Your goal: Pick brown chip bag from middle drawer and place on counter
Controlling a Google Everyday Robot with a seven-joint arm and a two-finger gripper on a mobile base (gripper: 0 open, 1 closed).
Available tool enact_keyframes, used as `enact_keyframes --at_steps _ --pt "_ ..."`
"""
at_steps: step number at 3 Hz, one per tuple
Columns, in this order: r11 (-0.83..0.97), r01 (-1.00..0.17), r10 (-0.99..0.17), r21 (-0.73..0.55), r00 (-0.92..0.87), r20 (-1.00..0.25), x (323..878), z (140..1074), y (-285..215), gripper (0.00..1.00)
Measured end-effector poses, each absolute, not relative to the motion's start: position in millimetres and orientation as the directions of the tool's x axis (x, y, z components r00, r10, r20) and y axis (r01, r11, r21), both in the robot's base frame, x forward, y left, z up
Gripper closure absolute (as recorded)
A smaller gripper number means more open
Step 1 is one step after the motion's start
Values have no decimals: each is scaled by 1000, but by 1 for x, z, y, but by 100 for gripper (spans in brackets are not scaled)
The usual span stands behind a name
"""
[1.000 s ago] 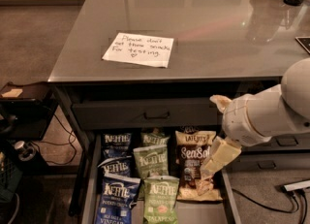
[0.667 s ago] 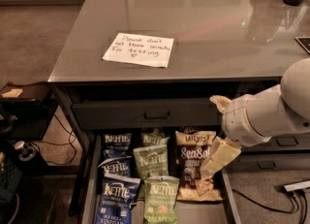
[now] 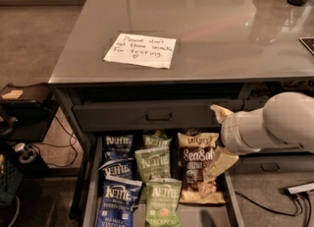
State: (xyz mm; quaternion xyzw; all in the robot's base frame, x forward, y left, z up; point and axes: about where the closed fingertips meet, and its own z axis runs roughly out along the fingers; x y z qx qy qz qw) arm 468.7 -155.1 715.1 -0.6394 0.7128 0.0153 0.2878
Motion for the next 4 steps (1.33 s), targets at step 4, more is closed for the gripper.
enact_keyframes --at_steps 4 --pt "98 -949 -878 -299 59 -476 525 558 -167 0"
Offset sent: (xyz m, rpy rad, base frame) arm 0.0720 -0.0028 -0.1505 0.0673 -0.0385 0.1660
